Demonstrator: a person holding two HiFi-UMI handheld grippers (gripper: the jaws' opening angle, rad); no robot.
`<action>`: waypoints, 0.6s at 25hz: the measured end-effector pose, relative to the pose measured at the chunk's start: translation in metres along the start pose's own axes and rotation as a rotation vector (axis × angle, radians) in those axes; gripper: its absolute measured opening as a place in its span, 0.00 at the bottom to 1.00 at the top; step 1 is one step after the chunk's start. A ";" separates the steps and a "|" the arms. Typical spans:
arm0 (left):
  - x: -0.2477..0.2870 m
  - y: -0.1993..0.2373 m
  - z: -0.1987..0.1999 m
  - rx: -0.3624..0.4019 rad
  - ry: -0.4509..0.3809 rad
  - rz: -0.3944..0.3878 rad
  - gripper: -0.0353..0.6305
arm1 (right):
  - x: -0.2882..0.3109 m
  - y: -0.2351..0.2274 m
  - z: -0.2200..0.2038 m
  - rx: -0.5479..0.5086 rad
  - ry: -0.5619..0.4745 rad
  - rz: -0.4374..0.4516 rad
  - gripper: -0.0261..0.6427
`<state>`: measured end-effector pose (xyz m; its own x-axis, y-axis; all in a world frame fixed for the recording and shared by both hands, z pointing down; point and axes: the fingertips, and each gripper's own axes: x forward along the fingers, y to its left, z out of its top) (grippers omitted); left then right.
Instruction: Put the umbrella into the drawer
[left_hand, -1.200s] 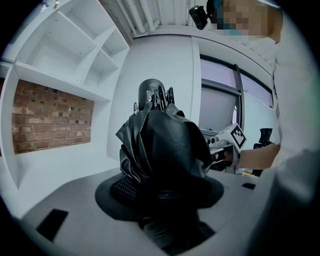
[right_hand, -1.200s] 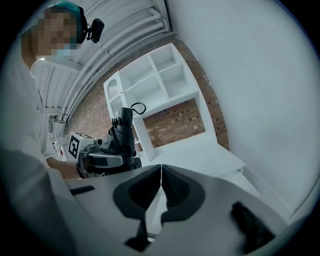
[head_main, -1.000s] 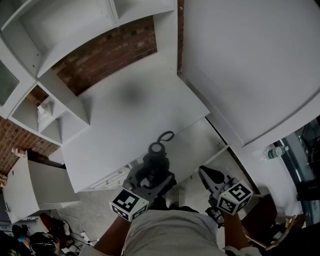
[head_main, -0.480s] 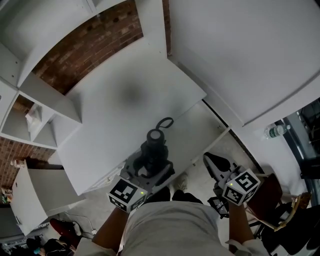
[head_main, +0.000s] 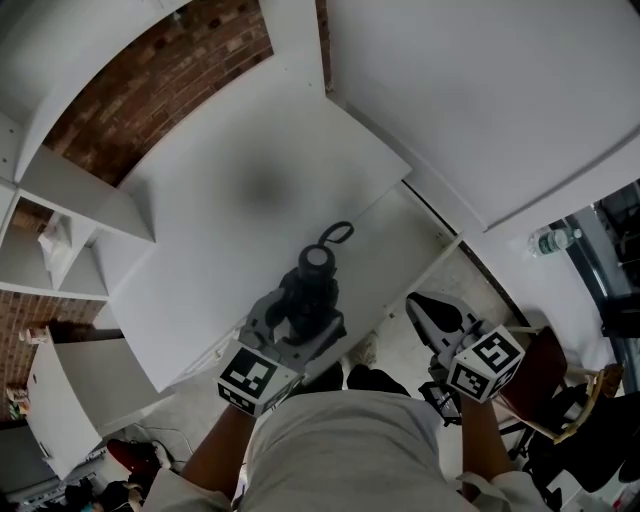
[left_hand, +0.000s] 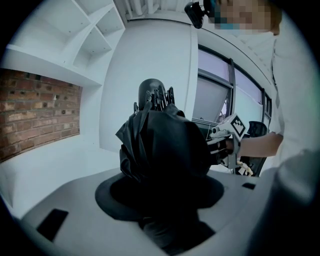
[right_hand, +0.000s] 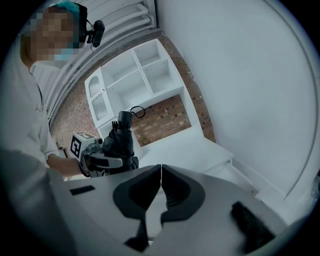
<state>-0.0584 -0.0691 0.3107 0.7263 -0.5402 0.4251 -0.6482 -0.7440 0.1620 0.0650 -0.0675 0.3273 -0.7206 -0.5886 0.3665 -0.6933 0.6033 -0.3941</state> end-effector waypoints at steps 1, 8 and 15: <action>0.001 0.001 -0.001 0.000 0.003 -0.004 0.45 | 0.001 0.000 -0.001 0.004 0.003 -0.001 0.08; 0.007 0.013 -0.011 -0.003 0.023 -0.013 0.45 | 0.008 0.000 -0.007 0.010 0.020 -0.018 0.08; 0.013 0.018 -0.024 -0.028 0.039 -0.012 0.45 | 0.007 -0.005 -0.017 0.016 0.046 -0.038 0.08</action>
<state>-0.0662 -0.0804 0.3410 0.7249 -0.5151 0.4573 -0.6460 -0.7389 0.1917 0.0633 -0.0651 0.3458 -0.6937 -0.5854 0.4197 -0.7202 0.5722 -0.3922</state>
